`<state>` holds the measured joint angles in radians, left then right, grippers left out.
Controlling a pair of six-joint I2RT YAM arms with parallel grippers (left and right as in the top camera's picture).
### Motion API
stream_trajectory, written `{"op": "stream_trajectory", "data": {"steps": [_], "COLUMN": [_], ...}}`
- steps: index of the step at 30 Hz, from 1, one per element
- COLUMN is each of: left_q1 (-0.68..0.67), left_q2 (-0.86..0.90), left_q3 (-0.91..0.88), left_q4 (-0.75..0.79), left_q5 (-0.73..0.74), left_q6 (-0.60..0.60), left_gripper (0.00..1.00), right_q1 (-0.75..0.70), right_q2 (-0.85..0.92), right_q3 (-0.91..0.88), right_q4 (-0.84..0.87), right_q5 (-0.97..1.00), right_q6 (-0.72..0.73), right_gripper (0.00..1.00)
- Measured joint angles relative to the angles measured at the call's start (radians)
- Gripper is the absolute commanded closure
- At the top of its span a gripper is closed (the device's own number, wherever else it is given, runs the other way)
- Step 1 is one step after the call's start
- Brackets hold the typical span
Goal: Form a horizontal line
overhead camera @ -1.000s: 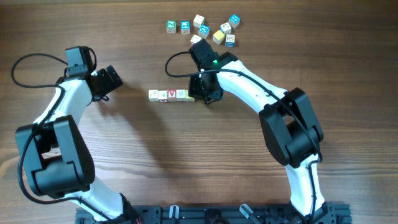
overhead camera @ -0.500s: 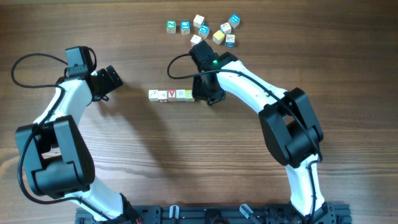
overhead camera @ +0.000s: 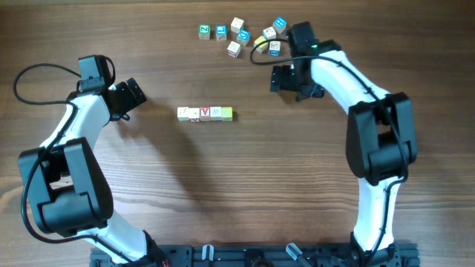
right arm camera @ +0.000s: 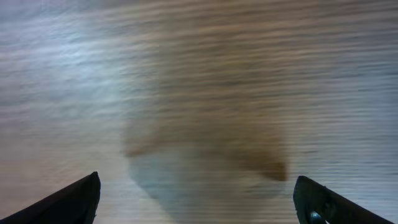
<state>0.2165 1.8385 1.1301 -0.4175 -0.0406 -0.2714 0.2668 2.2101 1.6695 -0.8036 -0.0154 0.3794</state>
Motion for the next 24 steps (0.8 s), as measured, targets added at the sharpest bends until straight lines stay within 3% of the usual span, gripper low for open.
{"op": "stream_trajectory", "data": {"steps": [10,24], "left_q1": [0.0,0.0], "left_q2": [0.0,0.0], "left_q3": [0.0,0.0], "left_q4": [0.0,0.0], "left_q5": [0.0,0.0], "left_q6": [0.0,0.0], "left_gripper": [0.0,0.0], "right_q1": [-0.014,-0.014], "right_q2": [-0.001,-0.002], "right_q3": [0.001,0.001], "right_q4": [0.159,0.163], "right_q5": [0.002,0.002], "right_q6": [0.0,0.0], "right_gripper": [0.0,0.0]}}
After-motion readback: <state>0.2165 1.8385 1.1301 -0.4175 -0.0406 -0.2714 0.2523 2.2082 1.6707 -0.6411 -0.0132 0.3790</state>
